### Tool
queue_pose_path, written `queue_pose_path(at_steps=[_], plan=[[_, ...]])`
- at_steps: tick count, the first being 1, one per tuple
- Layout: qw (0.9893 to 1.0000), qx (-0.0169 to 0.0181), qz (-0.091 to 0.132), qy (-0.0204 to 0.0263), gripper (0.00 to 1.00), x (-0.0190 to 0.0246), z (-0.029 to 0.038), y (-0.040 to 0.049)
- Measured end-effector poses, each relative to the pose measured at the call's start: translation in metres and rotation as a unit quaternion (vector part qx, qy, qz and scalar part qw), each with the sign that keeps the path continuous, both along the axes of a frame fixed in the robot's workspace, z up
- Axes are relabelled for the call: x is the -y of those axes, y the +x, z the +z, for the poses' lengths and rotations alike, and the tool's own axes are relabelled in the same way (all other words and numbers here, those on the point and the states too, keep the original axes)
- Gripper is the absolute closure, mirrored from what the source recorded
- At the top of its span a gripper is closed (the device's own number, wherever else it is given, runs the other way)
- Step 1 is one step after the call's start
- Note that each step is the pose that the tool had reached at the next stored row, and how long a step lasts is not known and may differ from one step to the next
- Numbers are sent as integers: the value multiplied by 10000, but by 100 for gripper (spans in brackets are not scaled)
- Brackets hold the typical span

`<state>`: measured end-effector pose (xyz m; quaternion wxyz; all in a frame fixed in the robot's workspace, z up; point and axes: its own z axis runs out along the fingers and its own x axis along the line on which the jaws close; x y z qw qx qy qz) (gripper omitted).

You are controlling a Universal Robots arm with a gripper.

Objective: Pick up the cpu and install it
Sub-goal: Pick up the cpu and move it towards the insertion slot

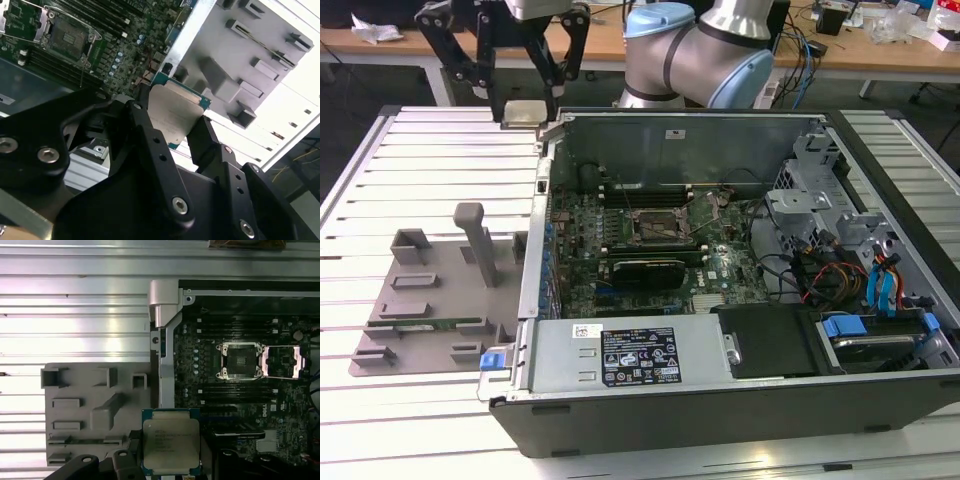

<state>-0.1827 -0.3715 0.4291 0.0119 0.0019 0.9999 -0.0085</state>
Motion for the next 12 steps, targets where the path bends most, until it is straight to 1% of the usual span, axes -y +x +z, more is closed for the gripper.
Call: queue_pose_path(at_steps=[2,4,6,8,10,12], plan=[[10000,-6,0,1,45,-19,-20,49],[10000,-15,0,0,45,-42,-45,144],[10000,-17,0,1,45,-52,-63,207],[10000,-21,0,0,45,-63,-78,289],[10000,-22,0,0,45,-67,-88,343],[10000,-26,0,1,45,-77,-103,434]])
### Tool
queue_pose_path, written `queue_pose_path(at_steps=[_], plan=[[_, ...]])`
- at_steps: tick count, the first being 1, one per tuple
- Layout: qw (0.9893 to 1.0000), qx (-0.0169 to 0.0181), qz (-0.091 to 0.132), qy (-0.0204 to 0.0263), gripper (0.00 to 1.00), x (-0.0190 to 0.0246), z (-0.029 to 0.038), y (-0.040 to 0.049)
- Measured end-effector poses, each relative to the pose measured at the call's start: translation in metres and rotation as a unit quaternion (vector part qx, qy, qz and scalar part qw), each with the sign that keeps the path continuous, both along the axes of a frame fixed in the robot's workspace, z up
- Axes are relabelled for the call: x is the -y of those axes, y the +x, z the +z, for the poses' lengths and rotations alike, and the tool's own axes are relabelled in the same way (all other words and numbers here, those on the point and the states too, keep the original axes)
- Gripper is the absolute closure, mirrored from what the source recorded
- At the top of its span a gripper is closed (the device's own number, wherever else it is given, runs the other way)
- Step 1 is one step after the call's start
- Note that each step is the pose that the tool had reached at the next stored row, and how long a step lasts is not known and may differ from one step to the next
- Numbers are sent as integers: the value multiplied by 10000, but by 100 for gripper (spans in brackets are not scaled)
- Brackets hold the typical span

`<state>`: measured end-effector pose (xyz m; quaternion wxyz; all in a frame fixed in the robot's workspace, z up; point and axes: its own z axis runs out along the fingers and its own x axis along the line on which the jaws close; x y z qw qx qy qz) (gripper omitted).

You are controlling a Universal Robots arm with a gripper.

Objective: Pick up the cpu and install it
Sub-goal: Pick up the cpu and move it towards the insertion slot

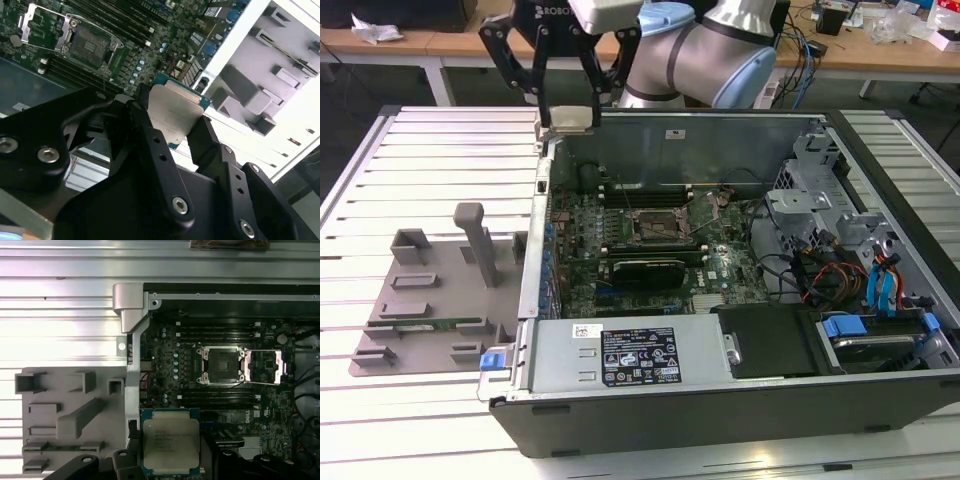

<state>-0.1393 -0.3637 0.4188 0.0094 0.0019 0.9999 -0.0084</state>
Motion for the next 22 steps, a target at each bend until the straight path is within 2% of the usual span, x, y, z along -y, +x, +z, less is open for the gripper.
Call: queue_pose_path(at_steps=[4,5,6,11,15,19,22], plan=[[10000,-3,0,0,45,-18,-29,160],[10000,-4,1,0,45,-29,-45,247],[10000,-5,0,0,45,-33,-51,279],[10000,-7,0,0,45,-51,-84,401],[10000,-10,0,-6,45,-71,-140,506],[10000,-12,0,-10,45,-84,-198,549],[10000,-25,0,-10,45,-127,-253,675]])
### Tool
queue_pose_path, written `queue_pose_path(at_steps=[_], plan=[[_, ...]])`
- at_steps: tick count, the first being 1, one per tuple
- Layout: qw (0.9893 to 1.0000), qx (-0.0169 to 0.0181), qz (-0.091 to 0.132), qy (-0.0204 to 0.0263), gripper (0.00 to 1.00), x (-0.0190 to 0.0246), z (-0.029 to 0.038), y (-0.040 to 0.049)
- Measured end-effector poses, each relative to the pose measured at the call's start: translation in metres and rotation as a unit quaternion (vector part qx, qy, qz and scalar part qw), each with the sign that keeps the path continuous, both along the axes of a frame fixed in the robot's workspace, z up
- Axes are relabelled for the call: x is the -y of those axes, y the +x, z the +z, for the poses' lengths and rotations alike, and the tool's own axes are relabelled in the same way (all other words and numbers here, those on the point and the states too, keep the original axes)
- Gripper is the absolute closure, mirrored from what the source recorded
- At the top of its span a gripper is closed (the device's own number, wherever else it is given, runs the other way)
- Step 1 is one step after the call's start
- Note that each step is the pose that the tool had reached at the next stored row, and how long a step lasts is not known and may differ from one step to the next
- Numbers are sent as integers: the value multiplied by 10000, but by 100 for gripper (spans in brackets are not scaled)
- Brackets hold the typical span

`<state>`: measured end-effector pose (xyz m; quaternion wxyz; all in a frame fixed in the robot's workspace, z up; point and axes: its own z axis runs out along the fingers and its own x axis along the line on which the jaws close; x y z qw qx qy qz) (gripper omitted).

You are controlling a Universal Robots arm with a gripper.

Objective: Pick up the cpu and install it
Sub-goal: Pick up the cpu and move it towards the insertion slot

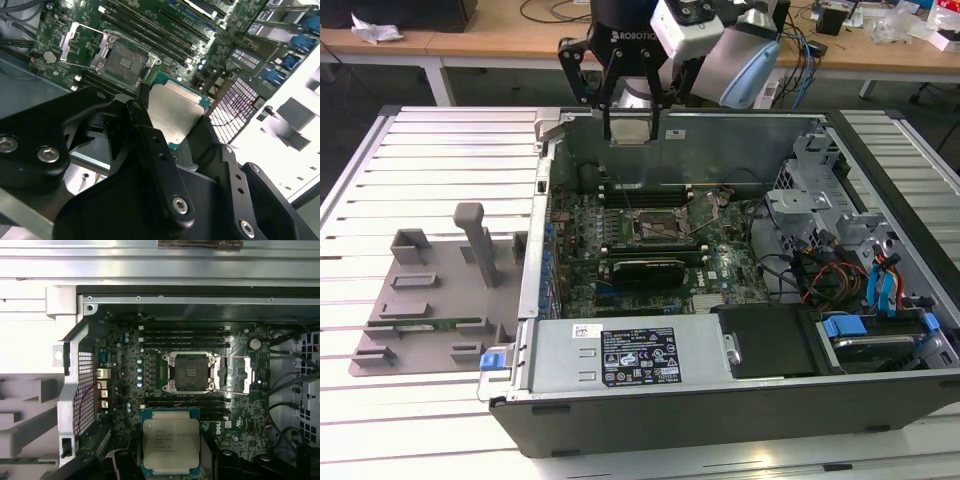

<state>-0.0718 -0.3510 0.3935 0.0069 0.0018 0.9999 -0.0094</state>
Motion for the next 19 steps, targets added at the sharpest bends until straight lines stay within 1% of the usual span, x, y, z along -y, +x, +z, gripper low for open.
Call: queue_pose_path(at_steps=[2,7,14,19], plan=[[10000,-3,0,0,45,-27,-44,78],[10000,-5,0,0,45,-43,-92,143],[10000,-7,0,0,45,-101,-220,333],[10000,-9,0,0,45,-127,-270,403]])
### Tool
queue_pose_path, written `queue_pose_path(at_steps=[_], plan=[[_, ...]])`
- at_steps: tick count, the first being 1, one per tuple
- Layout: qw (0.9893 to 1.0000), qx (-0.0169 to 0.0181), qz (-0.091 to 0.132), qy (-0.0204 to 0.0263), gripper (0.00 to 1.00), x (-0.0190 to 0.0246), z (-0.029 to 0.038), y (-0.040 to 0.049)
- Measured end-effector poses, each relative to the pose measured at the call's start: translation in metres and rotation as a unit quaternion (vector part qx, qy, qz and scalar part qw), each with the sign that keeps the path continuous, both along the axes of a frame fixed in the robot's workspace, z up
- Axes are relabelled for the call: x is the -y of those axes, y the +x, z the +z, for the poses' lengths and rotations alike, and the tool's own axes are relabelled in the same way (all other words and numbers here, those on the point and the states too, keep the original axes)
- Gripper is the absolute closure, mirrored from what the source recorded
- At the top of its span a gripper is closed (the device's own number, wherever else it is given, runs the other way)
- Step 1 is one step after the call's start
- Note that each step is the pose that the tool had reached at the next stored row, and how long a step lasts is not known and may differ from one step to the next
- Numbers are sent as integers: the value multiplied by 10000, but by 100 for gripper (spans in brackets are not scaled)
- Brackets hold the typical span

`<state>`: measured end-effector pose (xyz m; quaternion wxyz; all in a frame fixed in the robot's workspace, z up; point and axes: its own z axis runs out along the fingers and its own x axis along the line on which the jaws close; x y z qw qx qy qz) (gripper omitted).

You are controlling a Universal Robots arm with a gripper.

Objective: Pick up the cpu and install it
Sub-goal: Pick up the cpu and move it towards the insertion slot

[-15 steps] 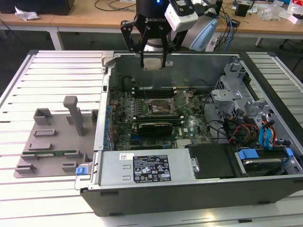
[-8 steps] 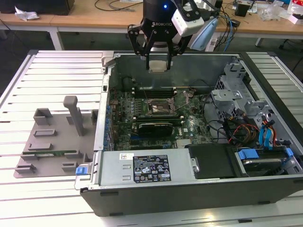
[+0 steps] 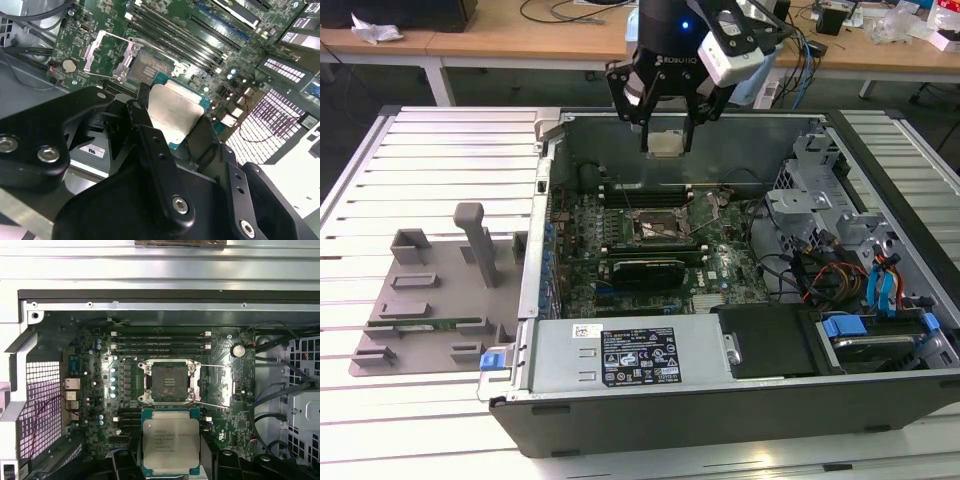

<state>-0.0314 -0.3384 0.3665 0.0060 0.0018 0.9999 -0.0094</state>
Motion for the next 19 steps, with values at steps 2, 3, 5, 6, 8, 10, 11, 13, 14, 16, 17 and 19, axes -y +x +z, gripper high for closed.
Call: queue_pose_path(at_steps=[2,3,5,6,8,10,11,13,14,16,17,19], plan=[[10000,0,0,0,45,-15,-27,34],[10000,0,0,0,45,-22,-42,51],[10000,0,0,0,45,-34,-59,80],[10000,0,0,0,45,-37,-68,89],[10000,0,0,-1,45,-42,-80,104],[10000,0,0,0,45,-52,-105,134],[10000,0,0,-1,45,-58,-128,153],[10000,-3,1,-1,45,-71,-198,161],[10000,-4,0,-2,45,-77,-223,170],[10000,-8,0,-1,45,-91,-268,214],[10000,-8,0,-1,45,-93,-278,226],[10000,-9,0,-1,45,-93,-283,229]])
